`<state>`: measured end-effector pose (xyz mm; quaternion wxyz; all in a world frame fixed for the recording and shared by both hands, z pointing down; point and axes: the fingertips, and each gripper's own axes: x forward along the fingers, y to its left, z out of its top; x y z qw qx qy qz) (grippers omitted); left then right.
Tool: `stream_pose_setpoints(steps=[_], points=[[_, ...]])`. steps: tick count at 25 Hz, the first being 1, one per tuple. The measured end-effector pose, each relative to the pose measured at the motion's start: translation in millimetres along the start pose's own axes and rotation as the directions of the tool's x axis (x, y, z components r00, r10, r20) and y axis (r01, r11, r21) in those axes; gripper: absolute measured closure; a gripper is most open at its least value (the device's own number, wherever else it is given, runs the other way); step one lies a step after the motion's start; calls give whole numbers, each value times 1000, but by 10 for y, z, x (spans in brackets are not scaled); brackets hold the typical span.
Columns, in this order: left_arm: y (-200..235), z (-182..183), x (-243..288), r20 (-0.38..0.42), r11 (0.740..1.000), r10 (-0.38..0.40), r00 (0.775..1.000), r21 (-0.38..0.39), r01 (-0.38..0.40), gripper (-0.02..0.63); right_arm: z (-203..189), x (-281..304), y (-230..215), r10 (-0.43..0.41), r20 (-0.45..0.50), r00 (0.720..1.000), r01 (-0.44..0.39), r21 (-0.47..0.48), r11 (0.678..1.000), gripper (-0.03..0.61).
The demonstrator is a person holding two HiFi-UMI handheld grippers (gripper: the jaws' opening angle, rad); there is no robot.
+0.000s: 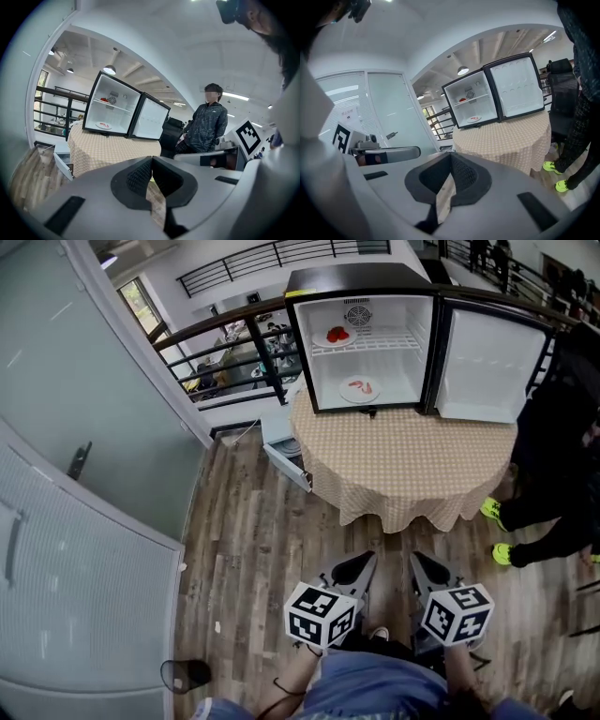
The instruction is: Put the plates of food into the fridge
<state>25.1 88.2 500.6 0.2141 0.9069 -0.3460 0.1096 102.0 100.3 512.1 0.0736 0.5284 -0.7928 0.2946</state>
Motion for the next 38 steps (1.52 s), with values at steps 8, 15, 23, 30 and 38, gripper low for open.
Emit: stream_pose_setpoints(steps=[8,15,23,30,38], points=[[-373,-271,-267,2,1000,12,1000,-1,-12,601,-210,-373,49,17,12,1000,-16,-33,999,563],[-492,-282,-393,34,1000,14,999,8,-15,601,-261,-520,104,29,20,999,-27,-53,998,563],[-562,-305,-413,43,1000,-4,999,12,4,601,-269,-650,-7,-5,32,999,7,-42,999,563],[-616,-308,-356,37,1000,-22,999,15,21,601,-202,-759,-261,-65,59,996,66,-11,998,563],[-620,-286,-273,36,1000,-19,999,20,18,601,-116,-855,-673,-141,88,986,139,33,990,563]])
